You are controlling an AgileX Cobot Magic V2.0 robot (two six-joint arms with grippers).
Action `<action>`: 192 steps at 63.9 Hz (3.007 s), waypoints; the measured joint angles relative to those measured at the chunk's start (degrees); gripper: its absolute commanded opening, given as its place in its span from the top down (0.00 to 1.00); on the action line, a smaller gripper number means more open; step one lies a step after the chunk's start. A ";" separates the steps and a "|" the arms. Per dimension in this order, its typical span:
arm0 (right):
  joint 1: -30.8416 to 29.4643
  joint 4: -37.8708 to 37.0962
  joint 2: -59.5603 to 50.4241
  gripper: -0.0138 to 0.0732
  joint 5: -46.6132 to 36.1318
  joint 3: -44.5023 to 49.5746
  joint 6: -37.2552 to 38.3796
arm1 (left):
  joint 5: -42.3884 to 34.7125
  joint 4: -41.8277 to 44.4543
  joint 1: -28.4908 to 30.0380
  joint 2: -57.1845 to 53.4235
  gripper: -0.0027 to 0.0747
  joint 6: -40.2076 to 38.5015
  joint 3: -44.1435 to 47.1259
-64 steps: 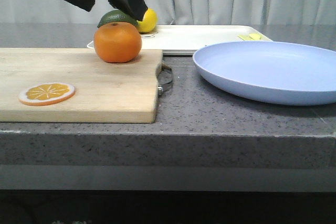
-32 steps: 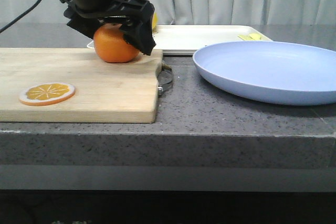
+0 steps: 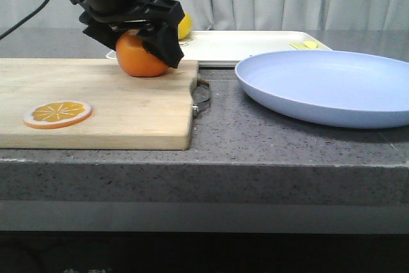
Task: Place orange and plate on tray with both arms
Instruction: 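Close the left gripper around the orange, then lift the orange and carry it over the light blue plate, lowering it, then open the left gripper and raise it away from the orange, then move the right gripper to the plate rim and pinch it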
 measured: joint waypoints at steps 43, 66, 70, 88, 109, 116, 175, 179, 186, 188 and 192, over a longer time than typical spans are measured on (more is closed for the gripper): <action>0.00 0.00 0.00 0.18 0.00 0.00 0.00 | -1.02 -0.52 -17.77 5.84 0.40 0.03 -14.55; 0.00 0.00 0.00 0.18 0.00 0.00 0.00 | -1.02 -0.72 -20.54 17.34 0.39 0.03 -23.81; 0.00 0.00 0.00 0.18 0.00 0.00 0.00 | -0.80 -0.72 -20.54 18.57 0.33 0.03 -24.84; 0.00 0.00 0.00 0.18 0.02 0.00 0.00 | -0.67 -1.09 -20.54 19.37 0.13 0.03 -25.42; 0.00 0.00 0.00 0.18 0.02 0.00 0.00 | 4.07 -1.18 -20.54 11.31 0.13 -4.86 -24.30; 0.00 0.00 0.00 0.18 0.02 0.00 0.00 | 4.07 -0.42 -20.43 5.35 0.13 -5.56 -20.32; -1.71 0.33 23.88 0.19 19.08 -18.10 1.55 | 4.44 1.78 -4.97 -52.19 0.13 -7.26 30.44; -4.17 0.33 26.85 0.19 20.29 -20.00 1.55 | 5.12 2.49 -3.35 -54.52 0.13 -7.26 31.66; -10.20 2.54 30.68 0.19 21.35 -20.92 0.68 | 7.49 3.48 -0.92 -57.88 0.13 -7.29 32.66; -11.95 4.04 31.54 0.19 21.66 -20.92 -0.22 | 8.07 3.61 -0.38 -58.54 0.13 -7.39 32.81; -15.55 8.12 33.35 0.19 21.93 -20.92 -2.55 | 9.27 3.70 0.52 -59.59 0.13 -7.38 32.81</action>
